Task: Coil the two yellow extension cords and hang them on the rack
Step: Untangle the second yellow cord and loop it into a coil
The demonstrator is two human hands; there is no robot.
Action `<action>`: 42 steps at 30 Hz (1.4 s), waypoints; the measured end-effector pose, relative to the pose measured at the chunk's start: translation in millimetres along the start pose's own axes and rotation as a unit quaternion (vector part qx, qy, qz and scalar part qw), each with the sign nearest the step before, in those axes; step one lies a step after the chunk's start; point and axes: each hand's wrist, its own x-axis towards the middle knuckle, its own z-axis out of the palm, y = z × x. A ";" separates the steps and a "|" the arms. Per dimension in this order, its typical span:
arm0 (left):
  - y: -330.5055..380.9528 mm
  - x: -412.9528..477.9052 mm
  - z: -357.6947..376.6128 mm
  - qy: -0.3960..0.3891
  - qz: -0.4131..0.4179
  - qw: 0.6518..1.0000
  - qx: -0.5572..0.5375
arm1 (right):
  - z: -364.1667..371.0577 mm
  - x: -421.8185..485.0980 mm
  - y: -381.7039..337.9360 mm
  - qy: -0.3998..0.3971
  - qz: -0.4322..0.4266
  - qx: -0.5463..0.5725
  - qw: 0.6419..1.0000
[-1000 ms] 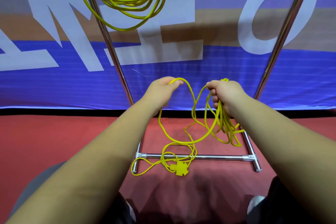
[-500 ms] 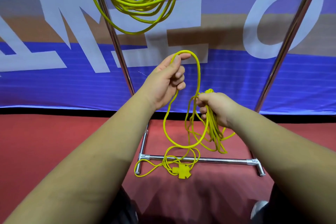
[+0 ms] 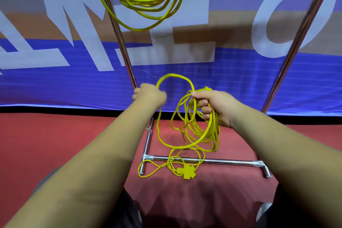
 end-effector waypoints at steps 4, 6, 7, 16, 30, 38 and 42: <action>-2.5 -33.7 17.5 -0.165 0.249 0.937 0.182 | -3.0 1.9 -5.9 0.038 -0.015 0.032 0.999; -1.9 -50.7 30.6 -0.267 0.334 0.893 0.137 | -3.4 1.9 -8.7 0.050 -0.017 0.047 0.997; -0.6 -54.0 38.5 -0.265 0.364 0.883 0.133 | -3.8 1.6 -10.4 0.055 -0.017 0.052 0.997; 4.8 -37.5 53.8 -0.170 0.371 0.910 -0.077 | -9.2 6.1 -15.5 0.094 -0.047 0.109 0.988; 32.7 -45.1 -19.6 -0.243 0.211 0.755 -0.571 | -4.5 3.3 17.8 0.096 0.041 -0.102 0.989; 54.5 -60.2 -52.7 -0.278 0.190 0.620 -0.709 | 17.6 5.9 29.9 -0.002 0.019 -0.083 0.996; 54.0 -62.4 -49.7 -0.295 0.178 0.604 -0.719 | 17.4 8.3 34.5 0.006 0.000 -0.093 0.996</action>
